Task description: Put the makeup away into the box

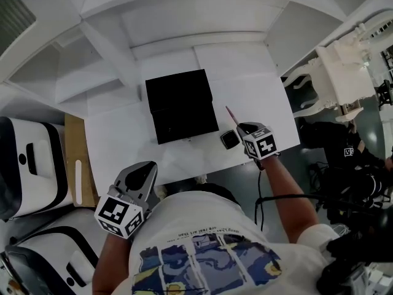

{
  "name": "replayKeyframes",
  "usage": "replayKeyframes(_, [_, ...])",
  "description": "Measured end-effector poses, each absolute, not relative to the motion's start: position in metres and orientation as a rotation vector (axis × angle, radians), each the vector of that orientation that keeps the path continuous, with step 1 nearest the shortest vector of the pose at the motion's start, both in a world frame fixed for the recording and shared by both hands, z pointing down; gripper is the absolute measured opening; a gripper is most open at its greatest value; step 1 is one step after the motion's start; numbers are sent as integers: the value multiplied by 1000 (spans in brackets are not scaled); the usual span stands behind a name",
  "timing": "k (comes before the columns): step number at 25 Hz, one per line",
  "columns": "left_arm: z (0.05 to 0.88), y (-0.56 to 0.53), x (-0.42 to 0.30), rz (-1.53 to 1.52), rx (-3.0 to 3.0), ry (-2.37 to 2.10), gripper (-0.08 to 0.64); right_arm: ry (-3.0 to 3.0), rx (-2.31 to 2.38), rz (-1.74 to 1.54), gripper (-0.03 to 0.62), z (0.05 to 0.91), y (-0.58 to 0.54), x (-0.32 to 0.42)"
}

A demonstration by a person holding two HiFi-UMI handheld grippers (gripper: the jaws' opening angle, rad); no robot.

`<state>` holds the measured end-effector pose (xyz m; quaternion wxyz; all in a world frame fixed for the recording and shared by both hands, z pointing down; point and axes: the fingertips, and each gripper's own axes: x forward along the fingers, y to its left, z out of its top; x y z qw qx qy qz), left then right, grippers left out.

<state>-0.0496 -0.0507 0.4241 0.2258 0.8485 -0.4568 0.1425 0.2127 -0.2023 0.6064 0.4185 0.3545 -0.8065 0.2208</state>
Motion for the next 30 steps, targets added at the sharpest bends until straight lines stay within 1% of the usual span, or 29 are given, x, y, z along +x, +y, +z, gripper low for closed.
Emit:
replayKeyframes(9, [426,-35,-81,353,2343,-1262,14,-2027,801,531,57,592,-189,157])
replayKeyframes(16, [428,-14,-111,328,2316,-1296,14,-1990,682,502,57,600,-182,106])
replayKeyframes(30, [438,18,-163,300,2257,-1337,14,-1904,665,601,57,632,-192,51])
